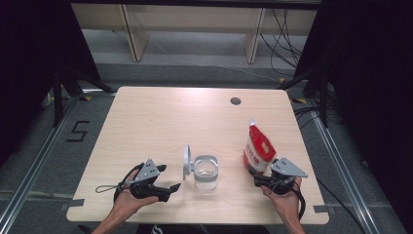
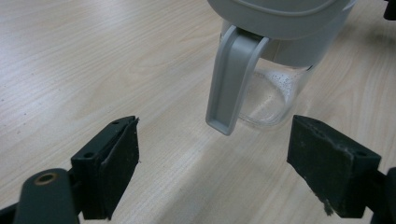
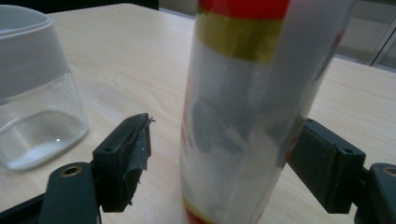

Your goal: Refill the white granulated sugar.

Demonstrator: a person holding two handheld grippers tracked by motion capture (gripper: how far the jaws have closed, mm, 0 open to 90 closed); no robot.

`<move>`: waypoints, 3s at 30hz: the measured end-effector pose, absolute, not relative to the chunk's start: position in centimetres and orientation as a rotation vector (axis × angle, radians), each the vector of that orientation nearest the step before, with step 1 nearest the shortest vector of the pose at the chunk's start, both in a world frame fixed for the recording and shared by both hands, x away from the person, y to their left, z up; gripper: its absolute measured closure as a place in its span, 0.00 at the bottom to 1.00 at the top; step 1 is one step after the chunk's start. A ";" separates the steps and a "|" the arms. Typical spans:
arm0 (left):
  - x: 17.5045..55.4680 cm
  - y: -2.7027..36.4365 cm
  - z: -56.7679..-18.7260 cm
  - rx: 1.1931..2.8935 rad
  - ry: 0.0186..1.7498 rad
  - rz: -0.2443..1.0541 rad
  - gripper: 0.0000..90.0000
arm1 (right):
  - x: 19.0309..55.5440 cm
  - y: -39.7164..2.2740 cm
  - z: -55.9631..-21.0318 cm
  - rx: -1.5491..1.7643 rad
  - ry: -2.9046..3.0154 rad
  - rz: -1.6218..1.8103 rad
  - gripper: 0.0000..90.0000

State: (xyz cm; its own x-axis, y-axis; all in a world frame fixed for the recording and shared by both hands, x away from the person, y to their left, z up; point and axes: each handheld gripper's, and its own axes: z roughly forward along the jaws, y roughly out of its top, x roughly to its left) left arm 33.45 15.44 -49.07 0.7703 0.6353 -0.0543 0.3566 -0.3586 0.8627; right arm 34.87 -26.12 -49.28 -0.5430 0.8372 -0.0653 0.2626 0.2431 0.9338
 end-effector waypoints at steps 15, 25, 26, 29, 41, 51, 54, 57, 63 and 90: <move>33.5 15.5 -49.1 1.957 0.765 0.315 0.18 | 35.9 -25.7 -50.0 1.032 1.860 1.340 0.32; 33.4 15.3 -49.2 1.944 0.781 0.309 0.18 | 36.3 -25.4 -50.5 1.013 1.810 1.352 0.35; 33.4 15.4 -49.2 1.945 0.781 0.311 0.18 | 36.4 -25.4 -50.5 1.006 1.807 1.355 0.35; 33.5 15.4 -49.2 1.946 0.776 0.308 0.18 | 36.4 -25.4 -50.6 1.016 1.786 1.355 0.35; 33.4 15.3 -49.2 1.956 0.770 0.317 0.18 | 36.8 -25.4 -51.2 1.028 1.789 1.362 0.37; 33.4 15.3 -49.2 1.950 0.772 0.312 0.18 | 37.3 -25.2 -51.6 0.999 1.806 1.373 0.39; 33.4 15.3 -49.2 1.948 0.773 0.315 0.18 | 37.2 -24.9 -51.6 0.987 1.797 1.377 0.44; 33.4 15.4 -49.2 1.949 0.774 0.311 0.18 | 37.1 -24.7 -51.5 1.005 1.785 1.361 0.48; 33.6 15.6 -49.1 1.957 0.753 0.326 0.18 | 37.1 -25.0 -50.8 1.027 1.817 1.322 0.51; 33.7 15.9 -49.1 1.956 0.764 0.332 0.18 | 31.5 -23.1 -45.4 0.444 1.861 0.917 0.52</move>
